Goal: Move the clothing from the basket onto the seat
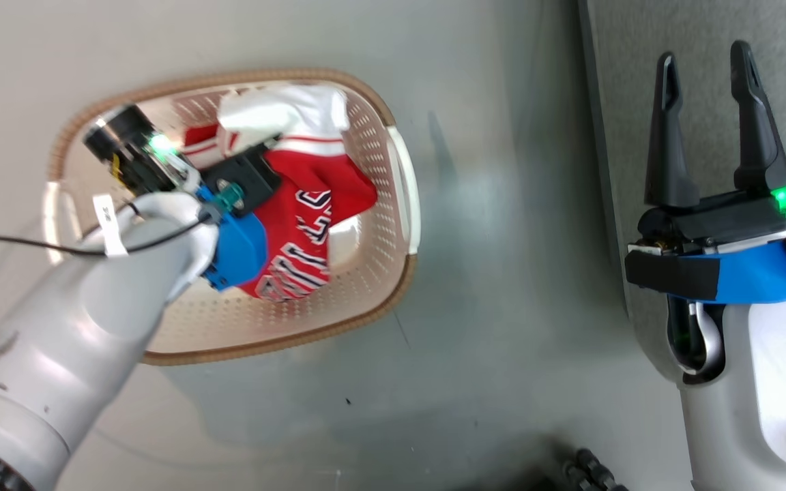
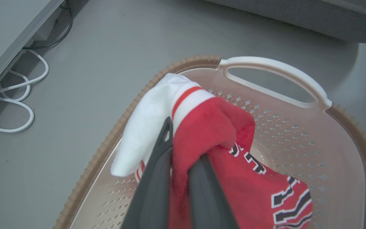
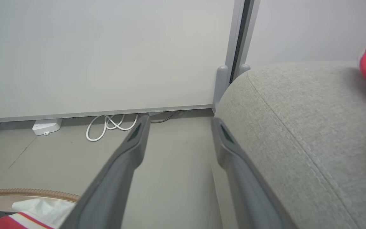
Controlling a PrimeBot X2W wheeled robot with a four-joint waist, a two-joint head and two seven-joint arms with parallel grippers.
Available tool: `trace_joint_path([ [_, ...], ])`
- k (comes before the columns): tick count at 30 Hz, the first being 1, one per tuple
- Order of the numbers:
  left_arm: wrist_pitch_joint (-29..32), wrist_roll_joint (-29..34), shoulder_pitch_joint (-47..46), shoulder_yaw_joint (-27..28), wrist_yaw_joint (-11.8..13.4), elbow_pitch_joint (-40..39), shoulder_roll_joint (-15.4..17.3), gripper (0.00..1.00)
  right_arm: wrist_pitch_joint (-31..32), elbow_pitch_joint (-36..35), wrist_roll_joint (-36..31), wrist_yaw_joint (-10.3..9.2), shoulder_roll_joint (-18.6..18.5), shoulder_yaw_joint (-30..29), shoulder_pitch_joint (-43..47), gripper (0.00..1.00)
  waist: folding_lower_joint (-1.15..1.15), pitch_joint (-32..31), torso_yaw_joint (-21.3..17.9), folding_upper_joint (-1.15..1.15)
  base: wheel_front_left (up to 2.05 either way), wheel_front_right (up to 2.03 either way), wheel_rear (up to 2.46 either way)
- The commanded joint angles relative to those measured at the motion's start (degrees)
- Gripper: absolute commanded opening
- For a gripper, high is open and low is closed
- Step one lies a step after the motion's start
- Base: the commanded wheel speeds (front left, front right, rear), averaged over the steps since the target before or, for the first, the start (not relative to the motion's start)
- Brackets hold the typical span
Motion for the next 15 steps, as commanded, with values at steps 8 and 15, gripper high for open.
trace_joint_path([
  [8,-0.2,0.2,6.9,4.9,0.8,-7.4,-0.9,0.00,0.0,1.9,-1.5,-0.04,0.0,-0.9,3.1,1.00,0.00,-9.6,4.4,0.00,0.00,0.00,0.00],
  [15,-0.2,0.9,12.7,9.3,0.6,-13.3,-1.8,0.00,0.0,3.6,-2.0,-0.04,0.0,-1.8,6.5,1.00,0.00,-17.0,7.0,0.00,0.00,0.00,0.00],
])
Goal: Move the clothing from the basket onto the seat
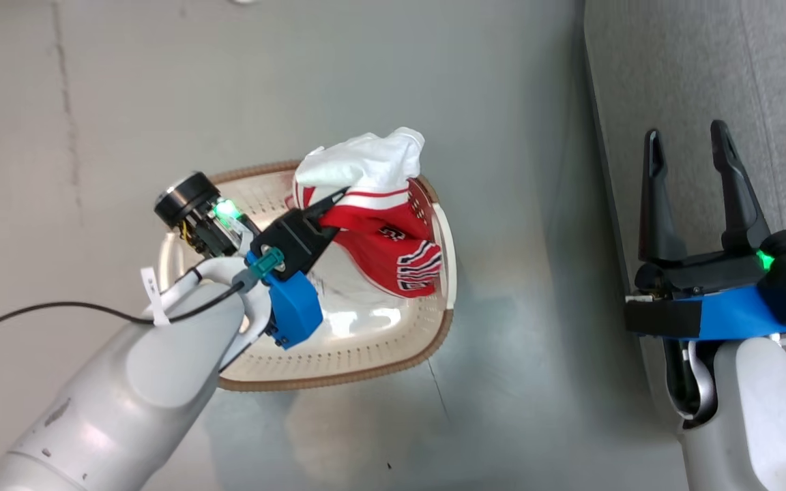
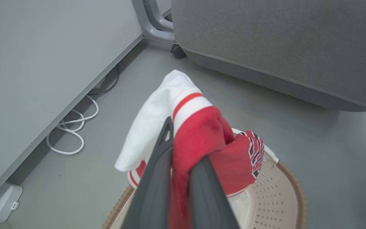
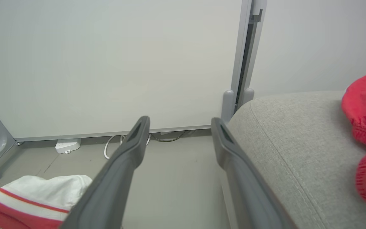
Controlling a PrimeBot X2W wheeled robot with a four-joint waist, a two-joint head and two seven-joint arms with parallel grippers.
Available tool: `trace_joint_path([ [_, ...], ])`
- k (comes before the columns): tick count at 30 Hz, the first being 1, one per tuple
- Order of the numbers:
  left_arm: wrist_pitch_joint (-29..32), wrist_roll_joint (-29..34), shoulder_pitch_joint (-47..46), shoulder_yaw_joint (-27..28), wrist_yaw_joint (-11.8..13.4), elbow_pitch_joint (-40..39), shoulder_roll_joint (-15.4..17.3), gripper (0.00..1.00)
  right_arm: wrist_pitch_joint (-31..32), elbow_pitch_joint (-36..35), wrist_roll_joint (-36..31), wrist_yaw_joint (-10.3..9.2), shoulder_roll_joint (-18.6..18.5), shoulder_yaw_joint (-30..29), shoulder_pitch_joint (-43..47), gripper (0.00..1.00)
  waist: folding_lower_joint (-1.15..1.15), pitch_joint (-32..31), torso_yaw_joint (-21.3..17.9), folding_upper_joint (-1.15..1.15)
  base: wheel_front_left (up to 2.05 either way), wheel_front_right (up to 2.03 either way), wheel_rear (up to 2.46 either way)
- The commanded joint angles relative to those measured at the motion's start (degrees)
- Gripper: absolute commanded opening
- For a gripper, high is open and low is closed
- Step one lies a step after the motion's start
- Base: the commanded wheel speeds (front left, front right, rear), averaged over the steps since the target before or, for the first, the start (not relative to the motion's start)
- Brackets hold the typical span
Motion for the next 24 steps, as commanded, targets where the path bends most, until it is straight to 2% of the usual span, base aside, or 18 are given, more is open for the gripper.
trace_joint_path([
  [1,-0.2,0.5,1.3,0.6,-0.1,-0.8,-0.3,0.00,0.0,0.3,-0.2,-0.04,-0.1,-0.2,1.2,1.00,0.01,-3.8,2.1,0.00,0.00,0.00,0.00],
  [14,-0.2,1.4,7.3,7.3,-0.5,-8.7,-3.0,0.00,0.0,2.9,0.8,-0.04,-0.9,-0.9,8.3,1.00,0.01,-17.0,5.0,0.00,0.00,0.00,0.00],
  [24,-0.2,1.7,7.8,10.5,-0.7,-12.4,-4.6,0.00,0.0,3.9,1.6,-0.04,-0.9,-0.2,12.4,1.00,0.01,-23.2,5.7,0.00,0.00,0.00,0.00],
])
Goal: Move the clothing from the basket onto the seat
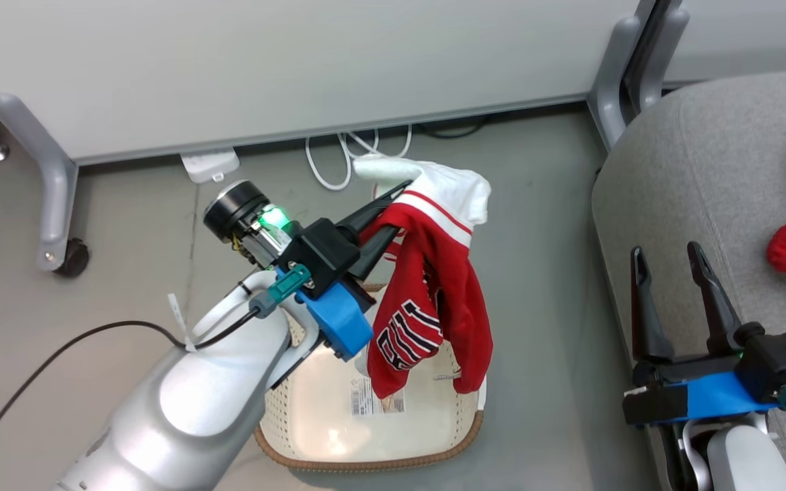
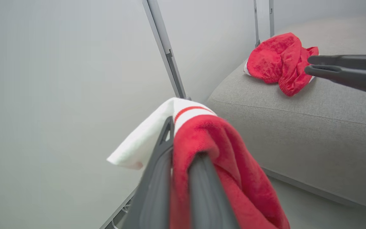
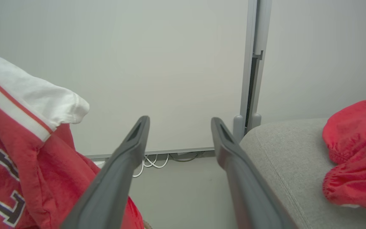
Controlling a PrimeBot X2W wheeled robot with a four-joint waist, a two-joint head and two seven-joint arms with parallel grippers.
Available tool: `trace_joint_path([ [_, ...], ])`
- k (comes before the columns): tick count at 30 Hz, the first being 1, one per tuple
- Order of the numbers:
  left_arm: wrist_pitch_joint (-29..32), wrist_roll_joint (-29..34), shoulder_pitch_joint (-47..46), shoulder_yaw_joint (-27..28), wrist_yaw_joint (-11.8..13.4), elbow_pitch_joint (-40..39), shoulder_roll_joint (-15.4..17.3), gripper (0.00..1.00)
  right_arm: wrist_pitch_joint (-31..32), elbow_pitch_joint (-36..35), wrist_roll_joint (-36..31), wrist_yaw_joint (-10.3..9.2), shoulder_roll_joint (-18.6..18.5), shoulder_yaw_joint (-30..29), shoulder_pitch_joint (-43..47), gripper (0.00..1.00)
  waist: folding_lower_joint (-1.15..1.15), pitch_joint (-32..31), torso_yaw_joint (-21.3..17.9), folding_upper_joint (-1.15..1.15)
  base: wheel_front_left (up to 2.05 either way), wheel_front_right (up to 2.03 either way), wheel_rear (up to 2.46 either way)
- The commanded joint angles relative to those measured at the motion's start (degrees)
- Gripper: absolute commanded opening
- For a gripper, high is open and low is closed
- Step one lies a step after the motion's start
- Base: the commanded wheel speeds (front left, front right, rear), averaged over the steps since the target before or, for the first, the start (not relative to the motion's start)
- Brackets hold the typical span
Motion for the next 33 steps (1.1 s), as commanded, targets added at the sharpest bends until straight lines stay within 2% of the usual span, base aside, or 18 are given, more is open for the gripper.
trace_joint_path([
  [1,-0.2,0.2,0.3,0.2,-0.2,-0.4,-0.2,0.00,0.0,0.1,0.1,-0.04,-0.1,0.2,1.1,1.00,0.01,-1.6,0.3,0.00,0.00,0.00,0.00],
  [13,-0.2,-1.3,0.2,-1.6,-0.4,-0.1,-2.8,0.00,0.0,1.5,1.2,-0.04,-0.4,1.3,5.7,1.00,0.01,-8.9,1.2,0.00,0.00,0.00,0.00],
  [23,-0.2,-2.7,1.7,-2.4,-0.4,0.7,-3.1,0.00,0.0,1.4,1.7,-0.04,-1.0,3.1,8.9,1.00,0.01,-11.9,1.5,0.00,0.00,0.00,0.00],
  [33,-0.2,-2.9,2.3,-2.7,0.0,0.7,-3.0,0.00,0.0,1.3,1.7,-0.04,-2.9,10.9,9.3,1.00,0.01,-12.2,1.8,0.00,0.00,0.00,0.00],
])
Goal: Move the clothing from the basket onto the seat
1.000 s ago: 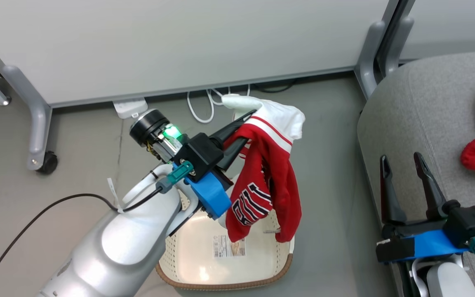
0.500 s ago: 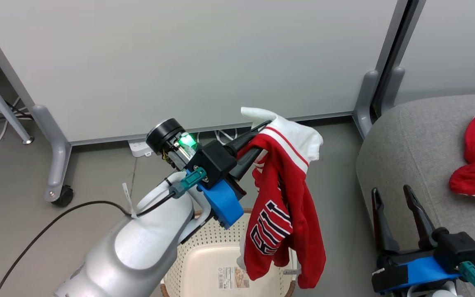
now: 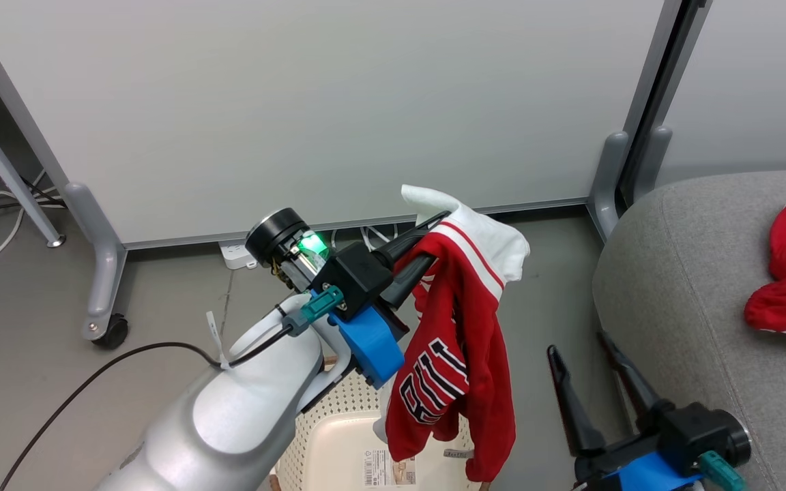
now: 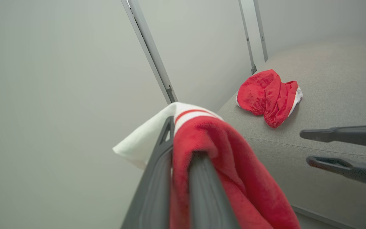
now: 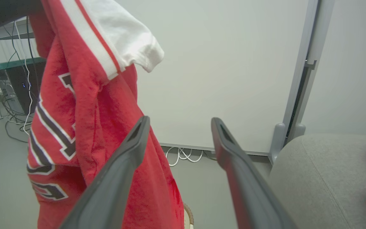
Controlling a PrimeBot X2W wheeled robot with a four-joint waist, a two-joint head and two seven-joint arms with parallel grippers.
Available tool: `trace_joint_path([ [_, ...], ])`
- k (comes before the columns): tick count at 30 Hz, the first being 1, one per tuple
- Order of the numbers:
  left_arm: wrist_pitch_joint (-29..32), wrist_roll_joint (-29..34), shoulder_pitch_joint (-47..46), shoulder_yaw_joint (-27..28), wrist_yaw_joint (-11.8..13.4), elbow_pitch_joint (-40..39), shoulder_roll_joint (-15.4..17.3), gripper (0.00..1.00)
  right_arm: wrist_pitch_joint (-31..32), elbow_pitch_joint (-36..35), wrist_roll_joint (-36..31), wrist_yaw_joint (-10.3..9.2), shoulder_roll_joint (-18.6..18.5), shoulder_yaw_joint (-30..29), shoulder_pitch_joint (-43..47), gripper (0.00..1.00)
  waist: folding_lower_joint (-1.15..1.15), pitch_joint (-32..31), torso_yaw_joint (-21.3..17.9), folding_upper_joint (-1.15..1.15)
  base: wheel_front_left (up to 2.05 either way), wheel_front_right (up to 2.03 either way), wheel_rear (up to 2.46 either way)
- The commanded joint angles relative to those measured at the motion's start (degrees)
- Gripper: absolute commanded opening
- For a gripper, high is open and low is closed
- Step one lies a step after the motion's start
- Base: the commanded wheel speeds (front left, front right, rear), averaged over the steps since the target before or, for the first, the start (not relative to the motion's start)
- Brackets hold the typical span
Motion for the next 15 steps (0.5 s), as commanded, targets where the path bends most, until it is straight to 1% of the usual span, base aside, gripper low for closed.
trace_joint_path([
  [1,-0.2,-0.4,0.8,-0.1,0.2,0.2,0.2,0.00,0.0,0.4,0.4,-0.04,-0.8,2.1,0.2,1.00,0.00,0.0,0.1,0.00,0.00,0.00,0.00],
  [8,-0.2,-0.4,0.6,-0.2,0.3,0.0,0.1,0.00,0.0,1.8,2.0,-0.04,-1.9,10.5,-3.3,1.00,0.00,0.4,0.5,0.00,0.00,0.00,0.00],
  [10,-0.2,-0.3,0.6,-0.2,0.3,-0.1,0.0,0.00,0.0,2.2,2.0,-0.04,-2.0,11.4,-4.0,1.00,0.00,0.4,0.6,0.00,0.00,0.00,0.00],
  [13,-0.2,-0.2,0.4,-0.3,0.3,-0.2,-0.2,0.00,0.0,3.8,1.9,-0.04,-2.0,14.7,-7.1,1.00,0.00,0.7,0.7,0.00,0.00,0.00,0.00],
  [15,-0.2,-0.2,0.3,-0.3,0.3,-0.2,-0.2,0.00,0.0,4.5,1.9,-0.04,-1.9,15.2,-8.0,1.00,0.00,0.8,0.7,0.00,0.00,0.00,0.00],
])
